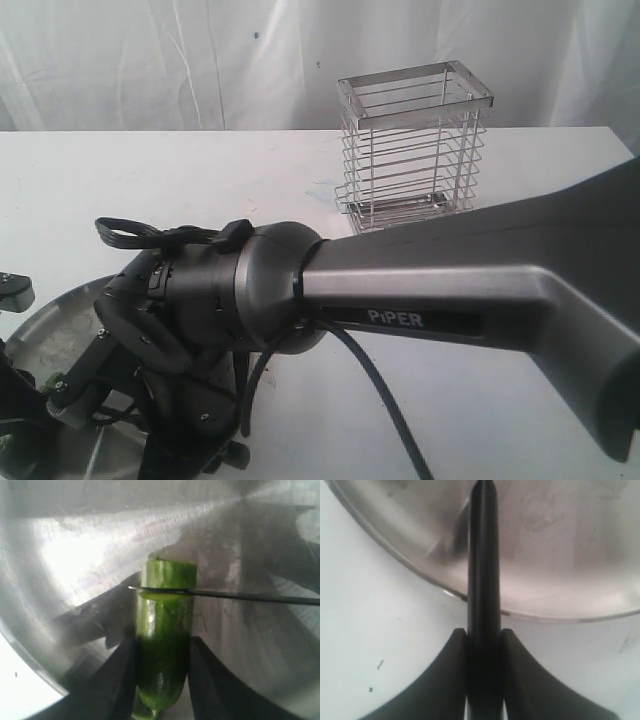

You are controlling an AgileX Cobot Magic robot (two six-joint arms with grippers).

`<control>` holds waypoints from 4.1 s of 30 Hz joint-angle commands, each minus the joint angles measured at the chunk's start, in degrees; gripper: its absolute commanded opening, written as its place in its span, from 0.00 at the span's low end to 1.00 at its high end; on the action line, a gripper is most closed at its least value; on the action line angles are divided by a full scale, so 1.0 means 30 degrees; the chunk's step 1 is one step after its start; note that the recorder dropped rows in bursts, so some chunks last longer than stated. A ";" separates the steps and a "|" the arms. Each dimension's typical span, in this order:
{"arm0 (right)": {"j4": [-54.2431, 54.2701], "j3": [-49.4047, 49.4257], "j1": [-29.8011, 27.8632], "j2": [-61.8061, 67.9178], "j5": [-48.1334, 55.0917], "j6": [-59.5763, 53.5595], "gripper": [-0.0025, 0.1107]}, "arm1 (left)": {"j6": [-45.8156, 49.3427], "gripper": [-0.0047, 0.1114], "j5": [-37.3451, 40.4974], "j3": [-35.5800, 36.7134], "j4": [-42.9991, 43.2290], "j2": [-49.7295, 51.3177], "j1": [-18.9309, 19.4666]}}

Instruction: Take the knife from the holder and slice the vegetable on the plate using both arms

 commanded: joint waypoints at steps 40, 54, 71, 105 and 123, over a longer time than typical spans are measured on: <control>-0.0097 -0.2685 -0.0604 0.1082 0.3330 -0.2041 0.02 | -0.0700 0.32 -0.0452 0.0198 -0.0122 0.0395 -0.0094; -0.0017 -0.4127 -0.0604 0.2512 0.1943 -0.2442 0.02 | -0.0814 0.32 0.0615 -0.0518 -0.0203 0.0395 -0.0094; -0.1771 -0.4057 -0.0604 0.2358 0.5229 -0.2401 0.02 | -0.0814 0.25 0.0379 -0.0579 -0.0406 0.0395 -0.0094; -0.3122 -0.4963 -0.0573 0.2443 0.5229 -0.2474 0.02 | -0.0779 0.26 0.0483 -0.1020 -0.1437 -0.0212 -0.0094; 0.0412 -0.4963 -0.0573 0.2990 0.5229 -0.3344 0.02 | -0.0733 0.26 0.0880 -0.1153 -0.1076 -0.1144 -0.0094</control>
